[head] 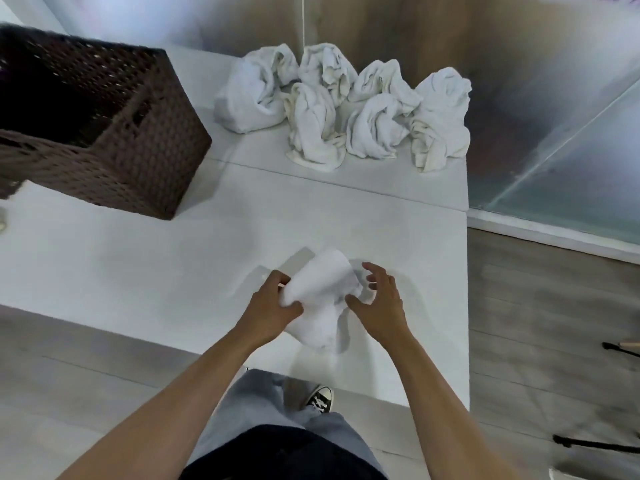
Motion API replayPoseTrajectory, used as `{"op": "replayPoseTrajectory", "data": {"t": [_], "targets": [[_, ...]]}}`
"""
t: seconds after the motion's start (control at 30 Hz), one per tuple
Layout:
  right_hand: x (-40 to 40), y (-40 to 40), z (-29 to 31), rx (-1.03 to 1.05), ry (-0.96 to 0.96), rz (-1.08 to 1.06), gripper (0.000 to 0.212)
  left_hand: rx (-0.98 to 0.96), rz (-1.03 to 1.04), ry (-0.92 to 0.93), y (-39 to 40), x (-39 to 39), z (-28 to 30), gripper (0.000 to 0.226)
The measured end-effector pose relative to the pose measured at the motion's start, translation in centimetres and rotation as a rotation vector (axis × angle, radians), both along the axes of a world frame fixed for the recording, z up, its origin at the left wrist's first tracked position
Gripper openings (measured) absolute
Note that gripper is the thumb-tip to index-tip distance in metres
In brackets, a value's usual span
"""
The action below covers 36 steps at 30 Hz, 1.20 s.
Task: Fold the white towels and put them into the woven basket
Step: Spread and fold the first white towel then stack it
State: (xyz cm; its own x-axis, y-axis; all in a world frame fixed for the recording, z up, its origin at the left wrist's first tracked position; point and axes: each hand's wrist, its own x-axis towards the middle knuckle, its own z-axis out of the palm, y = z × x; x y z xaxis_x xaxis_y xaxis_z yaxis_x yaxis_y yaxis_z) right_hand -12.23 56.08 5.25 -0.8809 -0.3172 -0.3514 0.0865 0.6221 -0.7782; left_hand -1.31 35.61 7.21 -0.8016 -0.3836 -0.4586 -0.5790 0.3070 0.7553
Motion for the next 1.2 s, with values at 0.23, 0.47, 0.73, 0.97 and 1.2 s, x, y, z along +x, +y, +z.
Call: {"op": "replayPoseTrajectory", "data": {"t": [0.23, 0.47, 0.73, 0.97, 1.2], "targets": [[-1.6, -9.6, 4.9, -0.203, -0.145, 0.41, 0.097, -0.086, 0.049, 0.125, -7.1, 4.8, 5.7, 0.033], [3.1, -21.4, 7.7, -0.128, -0.149, 0.677, 0.064, -0.098, 0.149, 0.151, -15.8, 12.8, 8.0, 0.033], [13.2, -33.6, 7.5, -0.178, -0.147, 0.719, 0.023, -0.089, 0.342, 0.174, -25.7, 23.0, 7.3, 0.033], [16.7, -42.3, 6.1, -0.18, -0.15, 0.774, 0.031, -0.034, 0.634, 0.219, -31.8, 28.1, 4.7, 0.036], [16.0, -51.3, 3.8, -0.189, -0.174, 0.762, 0.027, -0.02, 0.807, 0.154, -38.0, 27.6, 1.4, 0.053]]}}
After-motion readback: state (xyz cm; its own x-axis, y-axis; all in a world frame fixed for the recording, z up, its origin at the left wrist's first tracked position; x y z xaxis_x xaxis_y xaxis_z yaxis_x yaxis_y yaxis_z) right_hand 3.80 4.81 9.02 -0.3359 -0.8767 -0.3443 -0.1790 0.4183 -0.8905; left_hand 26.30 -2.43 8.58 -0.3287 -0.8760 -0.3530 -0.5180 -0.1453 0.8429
